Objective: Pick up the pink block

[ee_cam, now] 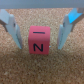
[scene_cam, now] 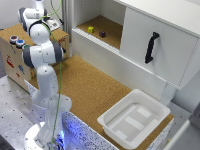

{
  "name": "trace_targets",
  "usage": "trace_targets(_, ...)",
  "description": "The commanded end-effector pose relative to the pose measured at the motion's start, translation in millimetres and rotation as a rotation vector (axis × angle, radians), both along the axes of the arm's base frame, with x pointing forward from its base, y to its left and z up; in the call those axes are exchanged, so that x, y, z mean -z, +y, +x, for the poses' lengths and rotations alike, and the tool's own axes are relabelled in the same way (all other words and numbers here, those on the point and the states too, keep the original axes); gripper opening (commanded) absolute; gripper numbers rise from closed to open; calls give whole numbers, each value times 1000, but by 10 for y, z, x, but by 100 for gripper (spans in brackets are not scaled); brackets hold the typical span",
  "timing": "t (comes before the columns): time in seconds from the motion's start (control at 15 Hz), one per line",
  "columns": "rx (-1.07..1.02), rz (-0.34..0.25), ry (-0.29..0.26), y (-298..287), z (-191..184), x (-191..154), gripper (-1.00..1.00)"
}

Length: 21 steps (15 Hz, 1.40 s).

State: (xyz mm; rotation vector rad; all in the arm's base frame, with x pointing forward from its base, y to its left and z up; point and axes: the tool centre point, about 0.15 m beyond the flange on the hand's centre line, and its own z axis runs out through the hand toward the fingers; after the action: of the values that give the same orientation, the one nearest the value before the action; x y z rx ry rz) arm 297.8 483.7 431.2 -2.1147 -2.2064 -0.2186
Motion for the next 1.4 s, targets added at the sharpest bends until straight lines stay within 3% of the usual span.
trace_targets(0.0, 23, -73, 11, 219, 165, -22, -100)
trace_targets(0.53, 86, 5, -14, 79, 219, -448, -100)
trace_targets(0.87, 213, 48, 5, -252, 292, -587, -100)
trace_targets(1.2, 478, 67, 33, -876, 573, -489, -100)
trace_targets(1.33, 602, 71, 8, -1210, 689, -452, -100)
